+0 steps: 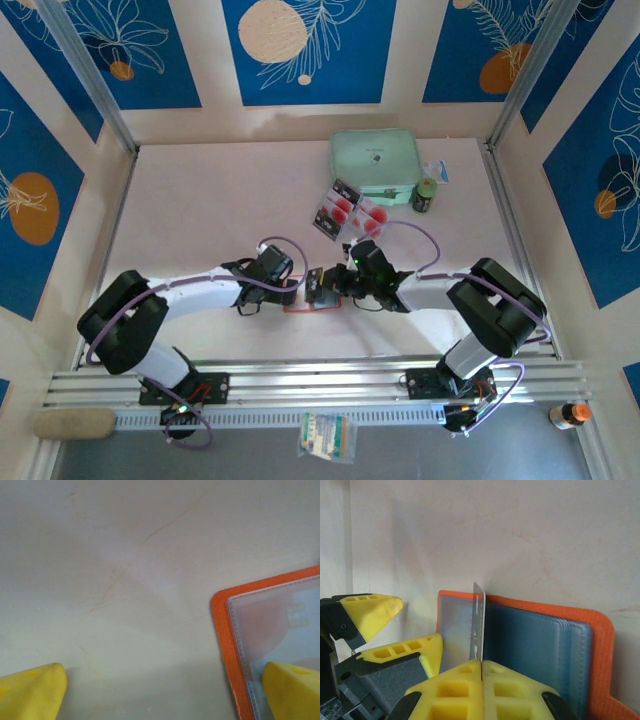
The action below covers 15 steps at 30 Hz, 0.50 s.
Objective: Put the credit cards into the card holder
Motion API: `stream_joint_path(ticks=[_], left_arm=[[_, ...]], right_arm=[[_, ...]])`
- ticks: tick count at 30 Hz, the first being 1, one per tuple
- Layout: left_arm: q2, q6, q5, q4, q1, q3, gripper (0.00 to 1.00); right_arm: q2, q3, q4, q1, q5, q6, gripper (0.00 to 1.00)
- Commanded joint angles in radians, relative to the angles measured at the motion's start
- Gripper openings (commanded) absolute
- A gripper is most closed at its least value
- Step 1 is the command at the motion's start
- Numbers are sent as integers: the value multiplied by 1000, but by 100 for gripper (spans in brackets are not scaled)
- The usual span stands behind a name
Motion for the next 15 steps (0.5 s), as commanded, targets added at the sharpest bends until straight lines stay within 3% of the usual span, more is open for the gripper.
stream_joint_path(ticks=[1,15], left_arm=[[-9,-6,-15,-31,-6,-20,100],[-12,-6,-17,-32,-6,-23,100]], right_arm=[[16,-15,16,11,2,12,0],[-6,-51,13,27,17,41,0]])
